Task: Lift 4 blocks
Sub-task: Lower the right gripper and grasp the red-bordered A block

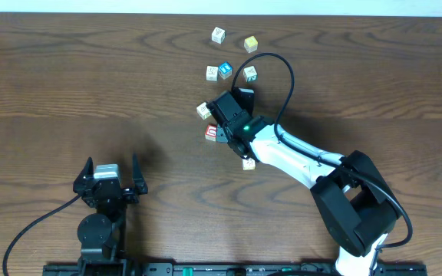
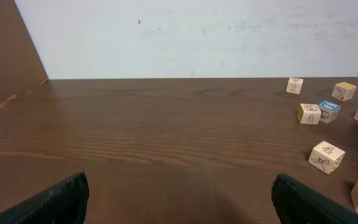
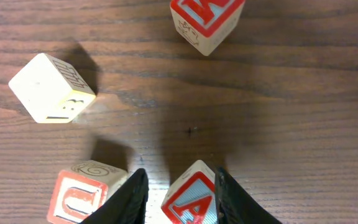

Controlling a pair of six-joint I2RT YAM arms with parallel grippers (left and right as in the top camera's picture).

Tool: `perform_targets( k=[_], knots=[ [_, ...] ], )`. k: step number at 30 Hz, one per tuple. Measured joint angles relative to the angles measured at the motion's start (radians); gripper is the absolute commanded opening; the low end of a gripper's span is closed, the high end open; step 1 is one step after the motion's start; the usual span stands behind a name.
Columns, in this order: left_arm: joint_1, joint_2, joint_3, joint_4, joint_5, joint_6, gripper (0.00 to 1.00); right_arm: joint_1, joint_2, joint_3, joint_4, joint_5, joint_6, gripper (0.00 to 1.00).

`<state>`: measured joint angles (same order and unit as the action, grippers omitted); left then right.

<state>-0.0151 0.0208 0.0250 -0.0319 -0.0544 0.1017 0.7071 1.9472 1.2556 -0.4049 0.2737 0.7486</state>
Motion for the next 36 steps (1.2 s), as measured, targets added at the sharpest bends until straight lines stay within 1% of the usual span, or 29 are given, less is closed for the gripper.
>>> perform_targets(
  k=[3, 5, 10, 19, 22, 27, 36],
  knots=[
    [0.000, 0.000, 0.000, 0.000, 0.000, 0.000, 0.94, 0.000, 0.000, 0.000, -0.010, 0.004, 0.000, 0.47],
    [0.000, 0.000, 0.000, 0.000, 0.000, 0.000, 0.94, 0.000, 0.000, 0.000, -0.014, 0.011, 0.000, 0.49],
    [0.000, 0.000, 0.000, 0.000, 0.000, 0.000, 0.94, 0.000, 0.000, 0.000, -0.015, 0.026, -0.035, 0.51],
    [0.000, 0.000, 0.000, 0.000, 0.000, 0.000, 0.94, 0.000, 0.000, 0.000, -0.089, 0.017, -0.215, 0.50],
    [0.000, 0.000, 0.000, 0.000, 0.000, 0.000, 0.94, 0.000, 0.000, 0.000, -0.089, 0.013, -0.275, 0.48],
    [0.000, 0.000, 0.000, 0.000, 0.000, 0.000, 0.94, -0.001, 0.000, 0.000, -0.071, -0.013, -0.383, 0.47],
    [0.000, 0.000, 0.000, 0.000, 0.000, 0.000, 0.94, -0.010, 0.000, 0.000, -0.068, -0.055, -0.457, 0.45]
  ],
)
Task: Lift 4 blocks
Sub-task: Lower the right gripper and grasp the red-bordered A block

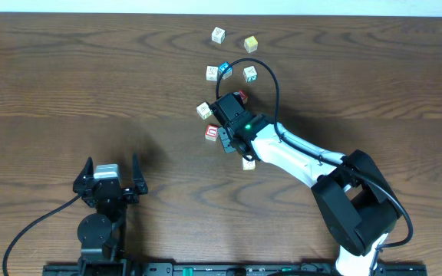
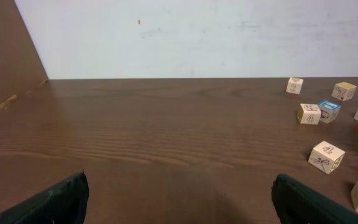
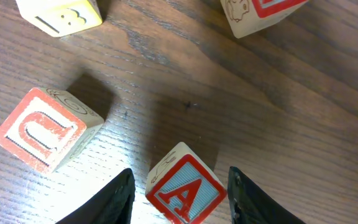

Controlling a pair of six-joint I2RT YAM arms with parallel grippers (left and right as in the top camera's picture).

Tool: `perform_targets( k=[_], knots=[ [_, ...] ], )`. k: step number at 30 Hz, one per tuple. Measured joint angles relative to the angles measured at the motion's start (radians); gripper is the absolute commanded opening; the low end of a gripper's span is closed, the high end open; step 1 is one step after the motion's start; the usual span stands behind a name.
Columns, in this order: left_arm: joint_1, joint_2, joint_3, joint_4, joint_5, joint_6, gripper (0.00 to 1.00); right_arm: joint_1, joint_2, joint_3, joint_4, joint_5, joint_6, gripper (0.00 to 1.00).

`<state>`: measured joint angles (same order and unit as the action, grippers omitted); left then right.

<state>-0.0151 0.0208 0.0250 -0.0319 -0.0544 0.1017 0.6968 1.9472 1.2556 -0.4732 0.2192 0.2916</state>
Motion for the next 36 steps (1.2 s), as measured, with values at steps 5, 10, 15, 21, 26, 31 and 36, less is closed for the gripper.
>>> perform_targets(
  k=[5, 10, 15, 21, 26, 31, 36],
  knots=[
    [0.000, 0.000, 0.000, 0.000, 0.000, 0.000, 0.94, 0.000, 0.000, 0.000, 0.006, -0.011, -0.070, 0.45],
    [0.000, 0.000, 0.000, 0.000, 0.000, 0.000, 0.94, -0.001, 0.000, 0.000, 0.005, -0.043, -0.149, 0.45],
    [0.000, 0.000, 0.000, 0.000, 0.000, 0.000, 0.94, -0.014, 0.000, 0.000, -0.002, -0.063, -0.199, 0.45],
    [0.000, 0.000, 0.000, 0.000, 0.000, 0.000, 0.94, -0.043, 0.000, 0.000, -0.032, -0.071, -0.252, 0.45],
    [0.000, 0.000, 0.000, 0.000, 0.000, 0.000, 0.94, -0.080, 0.000, 0.000, -0.037, -0.103, -0.296, 0.42],
    [0.000, 0.000, 0.000, 0.000, 0.000, 0.000, 0.94, -0.111, 0.000, 0.000, -0.034, -0.179, -0.334, 0.34],
    [0.000, 0.000, 0.000, 0.000, 0.000, 0.000, 0.94, -0.117, 0.000, 0.000, -0.028, -0.205, -0.315, 0.27]
  ],
)
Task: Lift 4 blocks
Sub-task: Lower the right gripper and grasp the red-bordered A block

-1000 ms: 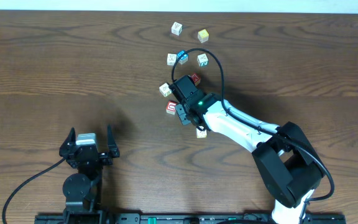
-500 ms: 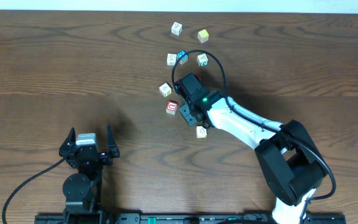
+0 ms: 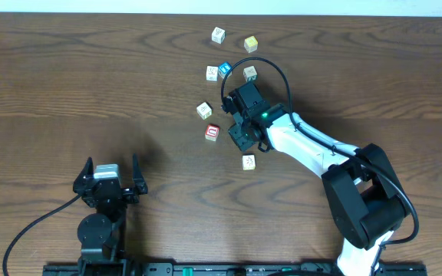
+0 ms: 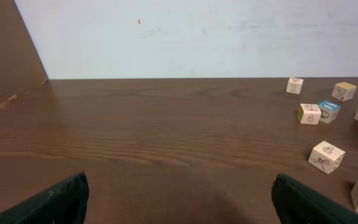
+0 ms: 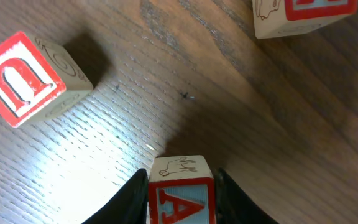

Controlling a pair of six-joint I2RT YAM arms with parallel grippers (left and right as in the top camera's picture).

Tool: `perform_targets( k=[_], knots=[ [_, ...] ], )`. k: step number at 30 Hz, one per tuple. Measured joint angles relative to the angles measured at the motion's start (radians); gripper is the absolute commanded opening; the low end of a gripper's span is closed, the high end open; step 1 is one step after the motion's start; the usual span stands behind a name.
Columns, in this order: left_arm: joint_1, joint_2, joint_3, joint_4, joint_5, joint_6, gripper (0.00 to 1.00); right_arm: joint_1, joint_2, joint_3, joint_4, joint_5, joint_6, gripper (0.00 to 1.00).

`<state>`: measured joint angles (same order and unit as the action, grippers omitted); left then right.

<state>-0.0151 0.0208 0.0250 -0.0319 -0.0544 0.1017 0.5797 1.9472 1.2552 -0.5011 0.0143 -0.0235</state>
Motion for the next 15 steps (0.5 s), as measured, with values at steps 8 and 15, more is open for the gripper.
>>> perform_targets(
  k=[8, 15],
  knots=[
    [0.000, 0.000, 0.000, 0.000, 0.000, 0.000, 0.94, 0.000, 0.000, 0.000, 0.011, -0.002, 0.086, 0.26],
    [0.000, 0.000, 0.000, 0.000, 0.000, 0.000, 0.94, 0.000, 0.000, 0.000, 0.011, -0.002, 0.114, 0.17]
  ],
)
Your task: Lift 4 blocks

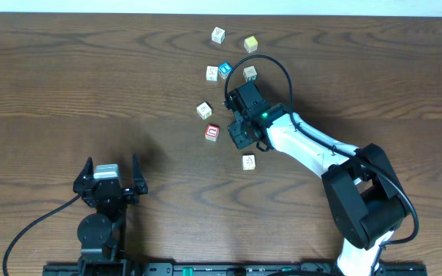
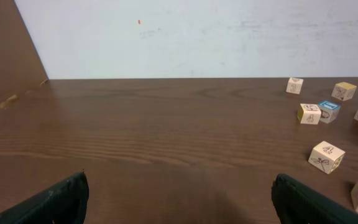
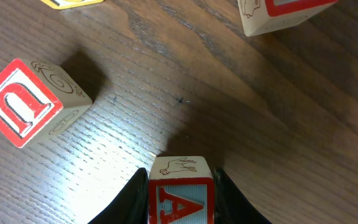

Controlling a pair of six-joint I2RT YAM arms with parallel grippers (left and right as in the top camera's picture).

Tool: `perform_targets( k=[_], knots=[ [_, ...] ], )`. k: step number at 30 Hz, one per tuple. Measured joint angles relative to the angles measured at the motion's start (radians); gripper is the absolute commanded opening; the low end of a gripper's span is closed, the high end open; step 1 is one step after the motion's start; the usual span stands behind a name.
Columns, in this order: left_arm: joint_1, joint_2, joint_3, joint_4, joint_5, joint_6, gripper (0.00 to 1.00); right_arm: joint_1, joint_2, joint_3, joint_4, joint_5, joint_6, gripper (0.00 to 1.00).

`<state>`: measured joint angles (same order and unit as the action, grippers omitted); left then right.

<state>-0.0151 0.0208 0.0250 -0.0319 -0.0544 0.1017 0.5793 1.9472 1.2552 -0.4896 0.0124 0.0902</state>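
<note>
My right gripper is shut on a wooden block with a red letter A, held square between both fingers over the dark table. In the overhead view that gripper sits in the middle of the scattered blocks, and its body hides the A block. A red U block lies to its left, and another red-faced block lies beyond it. My left gripper rests open and empty near the front left, away from the blocks.
Other small blocks lie loose: two at the back, a row of three, a cream one, the red one and one nearer the front. The right arm's cable loops above them.
My right gripper stays shut on the A block. It has shifted a little, so the U block sits lower in the right wrist view. The left arm is unchanged.
At first the A block lay tilted between my right fingers beside the U block. Then the fingers stood wider apart around it on the table. Half a second ago they were shut on it, squared up, with the wrist turned. That grip holds now.
</note>
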Motion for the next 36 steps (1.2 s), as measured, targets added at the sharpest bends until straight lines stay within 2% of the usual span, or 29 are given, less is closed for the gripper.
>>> perform_targets(
  k=[5, 9, 13, 18, 26, 29, 36],
  knots=[
    [0.000, 0.000, 0.000, 0.000, 0.000, 0.000, 0.94, 0.000, 0.000, 0.000, -0.003, 0.014, 0.034, 0.15],
    [0.000, 0.000, 0.000, 0.000, 0.000, 0.000, 0.94, 0.000, -0.008, 0.000, -0.019, 0.022, 0.052, 0.19],
    [0.000, 0.000, 0.000, 0.000, 0.000, 0.000, 0.94, 0.000, -0.065, -0.005, -0.047, 0.031, 0.067, 0.17],
    [0.000, 0.000, 0.000, 0.000, 0.000, 0.000, 0.94, 0.000, -0.235, -0.006, -0.134, 0.089, 0.105, 0.10],
    [0.000, 0.000, 0.000, 0.000, 0.000, 0.000, 0.94, 0.000, -0.484, -0.013, -0.342, 0.238, 0.222, 0.06],
    [0.000, 0.000, 0.000, 0.000, 0.000, 0.000, 0.94, 0.000, -0.507, -0.060, -0.332, 0.270, 0.280, 0.05],
    [0.000, 0.000, 0.000, 0.000, 0.000, 0.000, 0.94, 0.027, -0.492, -0.306, -0.106, 0.256, 0.399, 0.15]
  ],
)
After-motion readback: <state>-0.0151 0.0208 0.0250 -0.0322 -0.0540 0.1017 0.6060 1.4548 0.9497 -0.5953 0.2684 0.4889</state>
